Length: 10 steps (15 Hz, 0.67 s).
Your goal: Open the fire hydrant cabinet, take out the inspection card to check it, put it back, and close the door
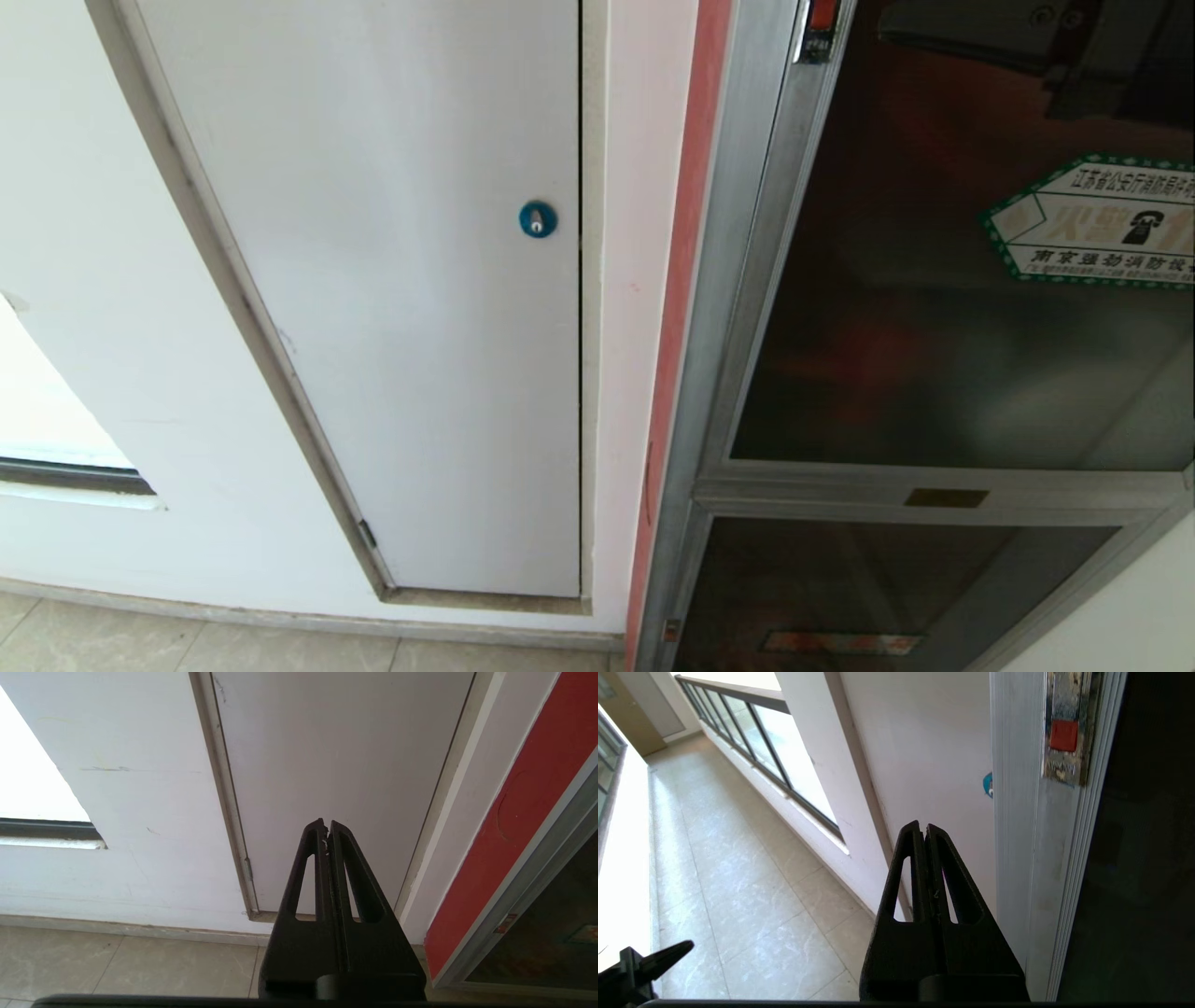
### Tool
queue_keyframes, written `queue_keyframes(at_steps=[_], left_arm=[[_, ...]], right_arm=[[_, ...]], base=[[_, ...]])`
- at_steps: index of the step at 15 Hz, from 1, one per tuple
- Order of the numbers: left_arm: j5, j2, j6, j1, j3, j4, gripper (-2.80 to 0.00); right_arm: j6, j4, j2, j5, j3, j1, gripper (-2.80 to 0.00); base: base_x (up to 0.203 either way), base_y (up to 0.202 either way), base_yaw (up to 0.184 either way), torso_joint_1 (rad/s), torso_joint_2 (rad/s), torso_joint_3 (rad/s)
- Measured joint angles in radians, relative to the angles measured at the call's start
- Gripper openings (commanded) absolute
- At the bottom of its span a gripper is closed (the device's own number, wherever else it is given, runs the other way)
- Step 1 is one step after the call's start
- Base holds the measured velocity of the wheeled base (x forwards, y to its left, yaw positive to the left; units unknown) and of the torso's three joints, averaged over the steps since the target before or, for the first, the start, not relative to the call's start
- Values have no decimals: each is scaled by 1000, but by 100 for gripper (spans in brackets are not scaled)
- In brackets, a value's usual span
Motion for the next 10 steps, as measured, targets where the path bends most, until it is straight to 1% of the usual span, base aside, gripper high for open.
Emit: queue_keyframes(at_steps=[5,10], left_arm=[[0,0,0,0,0,0,-280],[0,0,0,0,0,0,-280]], right_arm=[[0,-125,87,0,-31,1,-280],[0,-134,124,-8,-62,-2,-280]], base=[[0,0,0,0,0,0],[0,0,0,0,0,0]])
